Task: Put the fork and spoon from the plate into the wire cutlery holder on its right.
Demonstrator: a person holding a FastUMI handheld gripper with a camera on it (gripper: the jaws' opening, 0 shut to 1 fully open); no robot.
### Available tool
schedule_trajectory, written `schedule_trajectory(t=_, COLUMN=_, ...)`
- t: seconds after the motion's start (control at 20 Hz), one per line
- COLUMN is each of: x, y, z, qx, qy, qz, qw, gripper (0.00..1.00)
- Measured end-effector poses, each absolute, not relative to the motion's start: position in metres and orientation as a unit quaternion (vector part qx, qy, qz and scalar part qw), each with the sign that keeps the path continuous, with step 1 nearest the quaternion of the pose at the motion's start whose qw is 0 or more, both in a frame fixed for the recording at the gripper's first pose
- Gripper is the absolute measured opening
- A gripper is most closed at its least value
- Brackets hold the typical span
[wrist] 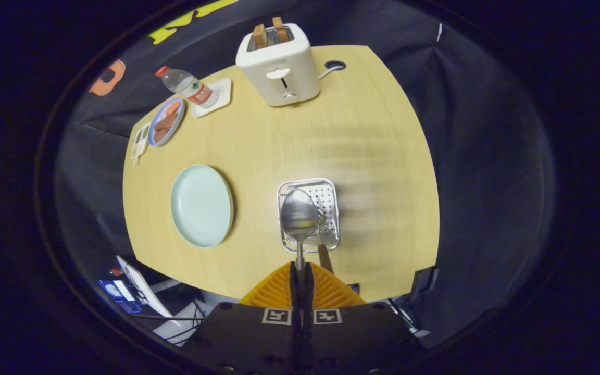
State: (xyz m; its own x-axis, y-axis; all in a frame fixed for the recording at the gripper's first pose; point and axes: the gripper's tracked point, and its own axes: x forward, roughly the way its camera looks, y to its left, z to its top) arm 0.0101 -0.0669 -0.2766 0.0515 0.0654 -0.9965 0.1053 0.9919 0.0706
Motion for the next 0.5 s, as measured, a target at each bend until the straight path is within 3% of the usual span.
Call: schedule_trajectory(t=0.5, x=0.019, y=-0.068, z=-0.294, qx=0.106, qy=0.717, qz=-0.044, qw=0.687, gripper=0.06)
